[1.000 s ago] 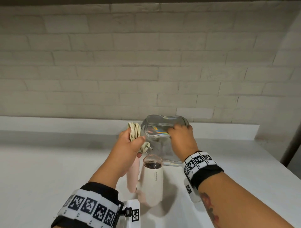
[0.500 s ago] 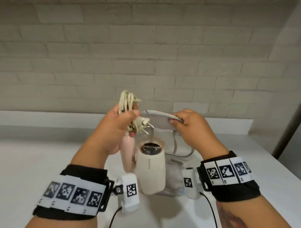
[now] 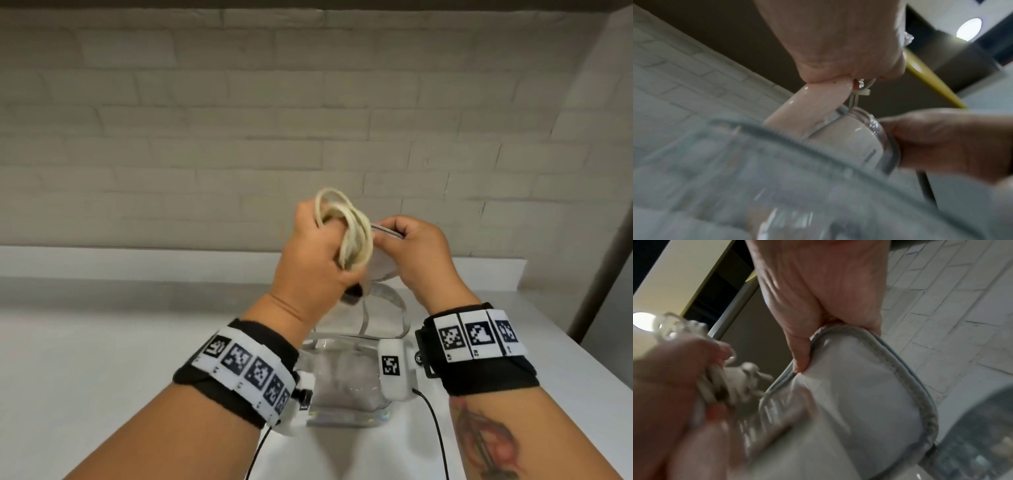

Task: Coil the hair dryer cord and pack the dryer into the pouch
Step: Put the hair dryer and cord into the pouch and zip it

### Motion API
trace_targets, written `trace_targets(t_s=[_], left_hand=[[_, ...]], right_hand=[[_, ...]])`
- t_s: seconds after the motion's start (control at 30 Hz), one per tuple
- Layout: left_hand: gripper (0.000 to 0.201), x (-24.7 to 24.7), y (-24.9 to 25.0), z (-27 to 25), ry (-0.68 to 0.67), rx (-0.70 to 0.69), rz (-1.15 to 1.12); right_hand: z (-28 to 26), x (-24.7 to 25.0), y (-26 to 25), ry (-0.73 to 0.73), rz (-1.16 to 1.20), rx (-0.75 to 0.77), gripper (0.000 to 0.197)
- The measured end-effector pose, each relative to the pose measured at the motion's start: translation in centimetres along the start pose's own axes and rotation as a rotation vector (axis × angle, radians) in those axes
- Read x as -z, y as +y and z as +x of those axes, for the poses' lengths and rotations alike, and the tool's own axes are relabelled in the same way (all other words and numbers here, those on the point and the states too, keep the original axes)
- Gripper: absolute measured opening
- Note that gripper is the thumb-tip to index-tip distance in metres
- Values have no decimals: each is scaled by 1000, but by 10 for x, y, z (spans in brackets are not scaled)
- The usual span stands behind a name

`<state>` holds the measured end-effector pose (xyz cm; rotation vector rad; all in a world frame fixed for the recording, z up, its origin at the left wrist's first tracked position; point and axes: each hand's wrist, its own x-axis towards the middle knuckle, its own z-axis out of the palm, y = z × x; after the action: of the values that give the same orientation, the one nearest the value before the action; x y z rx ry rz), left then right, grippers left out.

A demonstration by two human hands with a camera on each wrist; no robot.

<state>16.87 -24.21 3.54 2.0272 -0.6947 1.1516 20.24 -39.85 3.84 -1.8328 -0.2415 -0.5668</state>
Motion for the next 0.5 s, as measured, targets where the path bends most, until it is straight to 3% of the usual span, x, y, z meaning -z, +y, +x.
trace_targets(t_s=[0.1, 0.2, 0.33, 0.43, 0.5], left_hand=[[32, -19, -15, -20, -340, -86, 215], [38, -34, -26, -27, -583, -132, 368], [32, -60, -27, -20, -900, -131, 650], [43, -86, -40, -17, -1214, -74, 841], [47, -96, -48, -17, -1284, 2, 854]], right_hand=[[-1, 0, 1, 15, -1, 8, 9], [-3, -5, 0, 12, -22, 31, 8], [-7, -14, 2, 10, -3, 55, 7], [-10, -20, 4, -28, -57, 111, 4], [-15, -21, 4, -60, -98, 151, 2]])
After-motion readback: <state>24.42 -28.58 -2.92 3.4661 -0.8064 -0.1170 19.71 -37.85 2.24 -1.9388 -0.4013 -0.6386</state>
